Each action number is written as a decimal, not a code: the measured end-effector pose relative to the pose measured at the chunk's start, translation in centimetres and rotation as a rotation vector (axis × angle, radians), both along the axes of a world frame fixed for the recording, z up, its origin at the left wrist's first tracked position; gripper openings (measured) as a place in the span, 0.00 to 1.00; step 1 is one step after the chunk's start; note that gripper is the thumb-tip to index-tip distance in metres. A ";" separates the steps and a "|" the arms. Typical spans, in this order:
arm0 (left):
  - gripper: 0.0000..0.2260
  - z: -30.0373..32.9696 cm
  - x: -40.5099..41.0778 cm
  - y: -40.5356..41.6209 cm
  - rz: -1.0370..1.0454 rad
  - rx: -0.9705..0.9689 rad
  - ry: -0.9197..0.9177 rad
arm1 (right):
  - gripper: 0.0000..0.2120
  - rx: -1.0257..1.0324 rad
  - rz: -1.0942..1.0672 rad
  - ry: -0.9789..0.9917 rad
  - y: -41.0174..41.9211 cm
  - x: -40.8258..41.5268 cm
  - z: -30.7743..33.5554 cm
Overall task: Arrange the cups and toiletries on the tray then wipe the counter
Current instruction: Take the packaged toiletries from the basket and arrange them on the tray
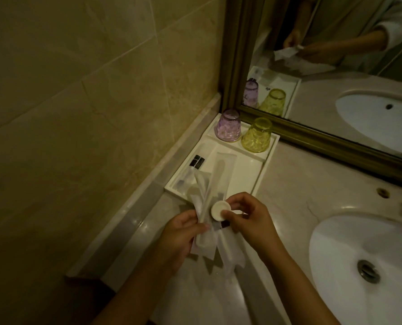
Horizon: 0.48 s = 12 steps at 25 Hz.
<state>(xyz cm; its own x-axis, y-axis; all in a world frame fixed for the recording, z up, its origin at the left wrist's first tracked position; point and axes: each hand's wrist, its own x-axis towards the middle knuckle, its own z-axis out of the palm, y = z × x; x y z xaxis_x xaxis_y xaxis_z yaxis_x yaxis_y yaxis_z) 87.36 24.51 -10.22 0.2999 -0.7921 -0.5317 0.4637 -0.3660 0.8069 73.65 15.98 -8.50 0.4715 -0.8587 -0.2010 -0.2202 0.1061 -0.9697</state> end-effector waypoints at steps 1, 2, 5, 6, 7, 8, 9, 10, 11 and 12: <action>0.10 0.2 0.2 -0.1 -0.015 0.023 -0.027 | 0.08 -0.004 0.003 0.029 -0.1 -0.1 -0.1; 0.09 0.4 0.4 -0.2 -0.035 0.046 -0.045 | 0.09 -0.014 0.015 0.058 -0.3 -0.1 -0.2; 0.07 0.8 0.5 -0.8 -0.068 0.088 -0.085 | 0.09 -0.044 0.068 0.072 -0.6 -0.3 -0.1; 0.08 0.7 0.3 -0.9 -0.056 0.093 -0.107 | 0.09 -0.045 0.081 0.056 -0.7 -0.4 -0.1; 0.09 0.5 0.1 -1.1 -0.039 0.097 -0.120 | 0.09 -0.044 0.084 0.043 -0.8 -0.4 -0.2; 0.09 0.3 -0.1 -1.2 -0.017 0.103 -0.122 | 0.09 -0.045 0.072 0.040 -1.0 -0.5 -0.3; 0.09 0.1 -0.3 -1.4 0.005 0.111 -0.115 | 0.08 -0.046 0.048 0.043 -1.3 -0.5 -0.6; 0.10 -0.2 -0.4 -1.5 0.027 0.119 -0.102 | 0.08 -0.047 0.018 0.042 -1.6 -0.6 -0.9; 0.10 -0.5 -0.5 -1.5 0.044 0.124 -0.089 | 0.07 -0.045 -0.015 0.034 -2.1 -0.7 -1.4; 0.10 -0.9 -0.5 -1.6 0.056 0.124 -0.079 | 0.07 -0.042 -0.052 0.018 -3.0 -0.9 -1.8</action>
